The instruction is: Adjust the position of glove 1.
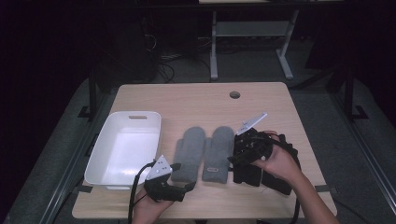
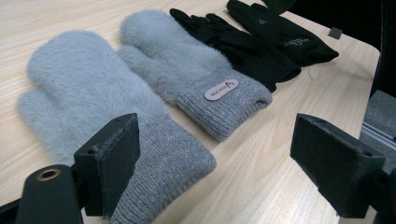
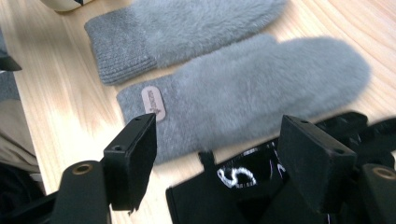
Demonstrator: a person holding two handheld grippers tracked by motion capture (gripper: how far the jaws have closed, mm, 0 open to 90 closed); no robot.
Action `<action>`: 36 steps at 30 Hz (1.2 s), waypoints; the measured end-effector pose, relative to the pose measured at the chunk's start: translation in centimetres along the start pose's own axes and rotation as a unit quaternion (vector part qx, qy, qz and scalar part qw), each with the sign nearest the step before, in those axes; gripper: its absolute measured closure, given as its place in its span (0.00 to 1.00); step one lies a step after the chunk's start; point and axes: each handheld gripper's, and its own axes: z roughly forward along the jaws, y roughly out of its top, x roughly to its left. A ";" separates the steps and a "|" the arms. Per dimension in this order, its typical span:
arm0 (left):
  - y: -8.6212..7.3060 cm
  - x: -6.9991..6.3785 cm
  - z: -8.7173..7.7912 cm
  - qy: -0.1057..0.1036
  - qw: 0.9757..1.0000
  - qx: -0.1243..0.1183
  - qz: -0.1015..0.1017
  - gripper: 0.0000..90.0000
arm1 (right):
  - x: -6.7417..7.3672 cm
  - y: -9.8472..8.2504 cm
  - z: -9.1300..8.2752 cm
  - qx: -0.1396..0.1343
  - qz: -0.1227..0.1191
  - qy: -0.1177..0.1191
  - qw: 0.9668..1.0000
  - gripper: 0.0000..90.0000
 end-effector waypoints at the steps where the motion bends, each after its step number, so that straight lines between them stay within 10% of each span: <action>1: 0.0 0.0 0.0 0.000 1.000 0.001 0.001 0.18 | 0.0 0.3 0.3 0.005 0.000 0.002 1.000 0.32; 24: 0.0 0.0 0.0 -0.005 1.000 0.000 -0.001 0.18 | -1.9 3.1 7.9 0.077 -0.026 0.011 0.997 0.38; 36: -0.1 -0.2 0.2 -0.007 1.000 -0.001 0.002 0.18 | -1.2 2.6 9.5 0.115 -0.054 -0.024 0.992 0.61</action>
